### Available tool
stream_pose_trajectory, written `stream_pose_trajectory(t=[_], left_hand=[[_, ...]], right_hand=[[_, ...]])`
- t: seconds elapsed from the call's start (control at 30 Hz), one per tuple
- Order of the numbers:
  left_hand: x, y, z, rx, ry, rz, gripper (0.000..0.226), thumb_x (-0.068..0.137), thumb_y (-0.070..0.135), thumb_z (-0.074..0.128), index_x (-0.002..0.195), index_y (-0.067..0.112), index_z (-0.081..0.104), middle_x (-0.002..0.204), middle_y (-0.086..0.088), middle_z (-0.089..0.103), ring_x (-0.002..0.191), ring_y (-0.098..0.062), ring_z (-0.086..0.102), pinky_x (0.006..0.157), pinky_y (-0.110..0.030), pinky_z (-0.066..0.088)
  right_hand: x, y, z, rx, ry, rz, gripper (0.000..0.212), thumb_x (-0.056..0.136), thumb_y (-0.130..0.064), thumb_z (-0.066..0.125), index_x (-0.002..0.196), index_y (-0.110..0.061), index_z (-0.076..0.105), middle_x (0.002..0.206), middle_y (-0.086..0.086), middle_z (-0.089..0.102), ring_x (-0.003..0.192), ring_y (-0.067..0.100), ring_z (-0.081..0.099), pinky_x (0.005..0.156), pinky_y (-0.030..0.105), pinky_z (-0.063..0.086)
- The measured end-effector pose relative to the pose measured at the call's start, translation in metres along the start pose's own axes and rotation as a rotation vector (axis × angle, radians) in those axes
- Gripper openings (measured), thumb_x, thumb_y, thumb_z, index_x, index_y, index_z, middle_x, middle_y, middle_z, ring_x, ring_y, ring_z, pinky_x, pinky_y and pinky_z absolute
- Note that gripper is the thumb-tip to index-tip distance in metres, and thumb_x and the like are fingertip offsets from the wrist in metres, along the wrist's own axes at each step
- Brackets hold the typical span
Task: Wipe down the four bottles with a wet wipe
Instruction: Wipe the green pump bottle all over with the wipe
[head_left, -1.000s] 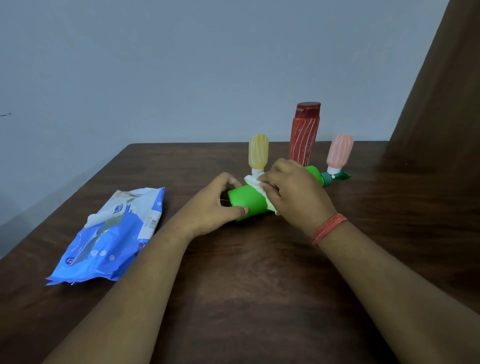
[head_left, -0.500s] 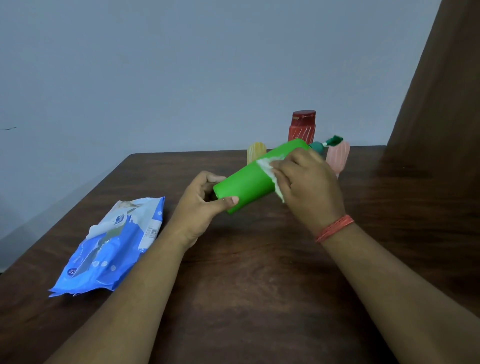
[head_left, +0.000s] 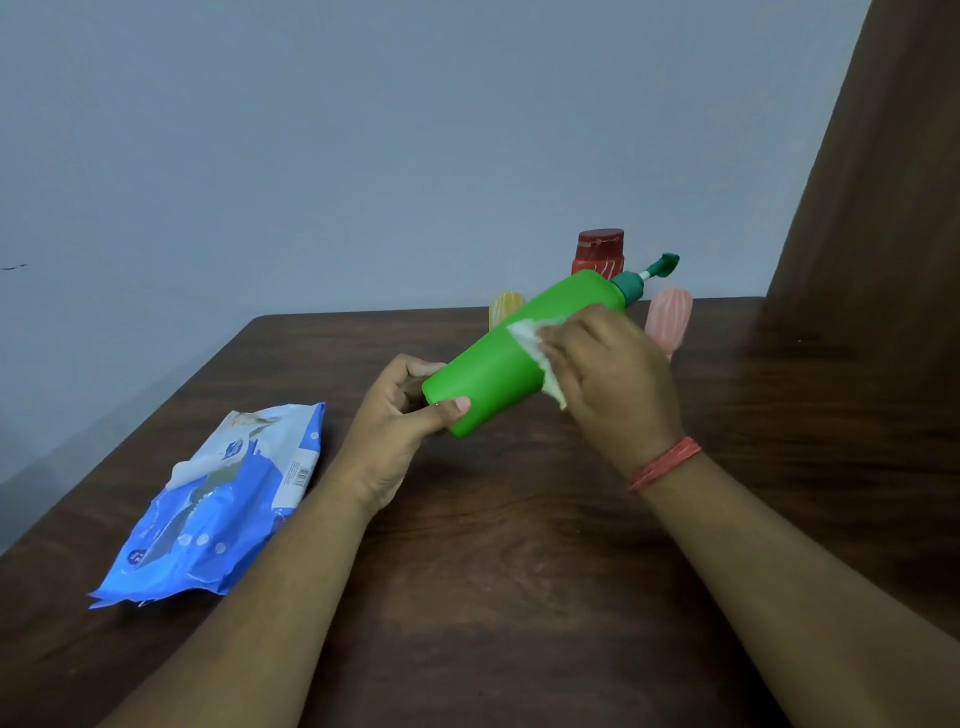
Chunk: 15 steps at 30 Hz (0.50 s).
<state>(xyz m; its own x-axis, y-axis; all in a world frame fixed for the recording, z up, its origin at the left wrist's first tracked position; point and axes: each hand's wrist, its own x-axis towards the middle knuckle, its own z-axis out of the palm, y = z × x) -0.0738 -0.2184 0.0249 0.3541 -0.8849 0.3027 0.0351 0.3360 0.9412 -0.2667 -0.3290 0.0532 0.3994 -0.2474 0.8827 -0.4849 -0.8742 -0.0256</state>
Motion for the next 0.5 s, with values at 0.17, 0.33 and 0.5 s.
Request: stream_pose_trajectory(t=[0.17,0.33,0.5], left_hand=[[0.000,0.001,0.000,-0.097,0.028,-0.013,0.036,0.068,0.000,0.081,0.090,0.019,0.059,0.089,0.005,0.075,0.086,-0.012,0.070,0.065,-0.026,0.058],[0.000,-0.003,-0.001,-0.148,0.036,-0.031,0.025,0.071,0.007,0.072,0.090,0.019,0.060,0.094,-0.001,0.072,0.086,-0.013,0.071,0.064,-0.028,0.058],[-0.001,-0.004,0.001,-0.214,0.005,-0.055,0.019,0.074,0.007,0.071,0.082,0.024,0.065,0.096,-0.006,0.071,0.088,-0.019,0.071,0.066,-0.031,0.060]], right_hand=[[-0.006,-0.006,0.002,0.031,0.014,0.049,0.028,0.104,-0.023,0.049,0.101,-0.008,0.072,0.092,0.008,0.062,0.078,0.027,0.062,0.065,0.041,0.052],[-0.004,0.006,-0.001,0.121,0.100,0.177,0.010,0.095,-0.010,0.062,0.100,-0.007,0.070,0.097,0.008,0.062,0.088,0.019,0.059,0.073,0.037,0.051],[-0.005,0.000,0.005,0.165,0.062,0.127,0.008,0.093,-0.004,0.065,0.099,-0.005,0.070,0.096,0.010,0.061,0.091,0.014,0.056,0.081,0.022,0.045]])
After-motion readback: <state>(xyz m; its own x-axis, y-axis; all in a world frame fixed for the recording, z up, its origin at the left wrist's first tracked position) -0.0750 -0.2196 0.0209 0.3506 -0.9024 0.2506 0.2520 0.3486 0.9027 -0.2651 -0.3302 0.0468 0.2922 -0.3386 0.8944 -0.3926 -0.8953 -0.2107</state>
